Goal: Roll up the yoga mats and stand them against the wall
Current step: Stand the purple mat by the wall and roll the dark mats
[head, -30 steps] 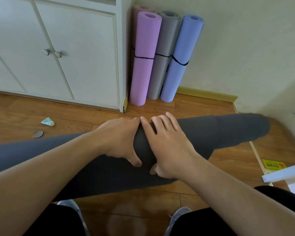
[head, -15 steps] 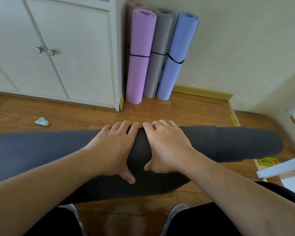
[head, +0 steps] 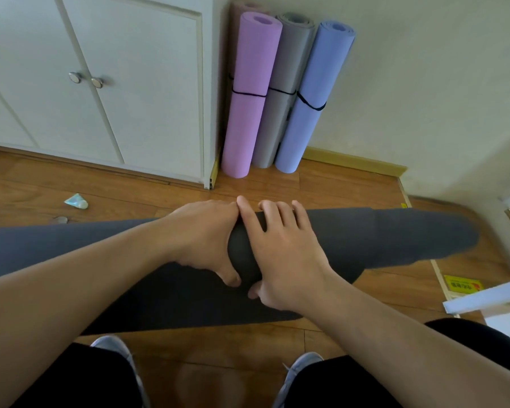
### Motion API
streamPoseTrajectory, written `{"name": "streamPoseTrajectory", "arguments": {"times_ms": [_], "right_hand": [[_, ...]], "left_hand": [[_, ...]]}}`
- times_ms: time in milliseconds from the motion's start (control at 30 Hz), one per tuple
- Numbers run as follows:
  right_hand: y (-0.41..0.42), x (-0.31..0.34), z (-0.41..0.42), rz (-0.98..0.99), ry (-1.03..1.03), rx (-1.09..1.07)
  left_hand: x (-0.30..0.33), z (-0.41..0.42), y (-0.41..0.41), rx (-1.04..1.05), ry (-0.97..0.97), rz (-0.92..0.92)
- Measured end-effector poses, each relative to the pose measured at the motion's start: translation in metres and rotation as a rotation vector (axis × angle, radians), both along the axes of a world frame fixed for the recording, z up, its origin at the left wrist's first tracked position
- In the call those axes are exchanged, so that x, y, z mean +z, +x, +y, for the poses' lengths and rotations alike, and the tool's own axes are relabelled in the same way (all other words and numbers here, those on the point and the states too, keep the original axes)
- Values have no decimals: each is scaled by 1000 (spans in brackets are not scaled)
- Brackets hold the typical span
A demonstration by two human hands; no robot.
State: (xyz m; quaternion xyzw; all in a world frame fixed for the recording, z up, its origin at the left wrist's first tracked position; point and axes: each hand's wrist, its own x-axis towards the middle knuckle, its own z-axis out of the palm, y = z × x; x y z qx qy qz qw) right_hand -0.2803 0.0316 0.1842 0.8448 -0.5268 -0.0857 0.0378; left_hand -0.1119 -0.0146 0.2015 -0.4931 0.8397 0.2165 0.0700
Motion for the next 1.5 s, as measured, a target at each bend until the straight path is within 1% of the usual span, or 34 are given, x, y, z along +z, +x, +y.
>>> {"name": "streamPoseTrajectory", "arguments": {"times_ms": [100,233,300,367,433,533,600,733,867,900,967,1000,1033,1133,1167,1233,1333,1400,1500], "right_hand": [[-1,-4,-1,-28,-3,23],[-5,-10,-7,-60,0,67],[-8,-10,-12,-70,1,77],[-12,-7,-16,-106,29,57],[-13,-4,-19,-142,64,8],[-15,-3,-22,-194,117,-71],[-16,-2,-23,-223,134,-99],[-20,5,-22,-237,154,-83],[-17,12,-14,-290,15,-53],[-18,13,-12,-338,-53,-30],[-21,12,-8,-519,-177,-3],[-24,12,-6,-617,-174,-52],[-27,13,-5,-705,-89,-157],[-34,13,-10,-1009,382,-576],[-37,14,-14,-1132,471,-658],[-40,19,-21,-1358,550,-738],[-37,22,-25,-1557,589,-727],[-36,23,-29,-1642,586,-736],[-40,31,-35,-1668,584,-739]], "left_hand": [[2,1,0,-4,40,1],[1,5,2,12,57,-62],[-1,9,5,-8,-4,-125],[-8,16,7,-63,-121,-225],[-15,22,6,-109,-250,-280],[-24,20,2,-121,-389,-239],[-27,14,1,-131,-419,-201],[-28,7,0,-106,-392,-149],[-20,-2,1,-26,-318,-119],[-19,-4,2,-3,-318,-109],[-17,-7,5,48,-362,-83],[-16,-9,8,74,-383,-70],[-14,-11,10,107,-388,-49],[-1,-16,17,233,-339,57],[4,-18,19,275,-315,101],[11,-19,20,347,-267,201],[15,-18,19,418,-201,342],[16,-18,18,431,-164,426],[17,-18,16,394,-149,515]]}}
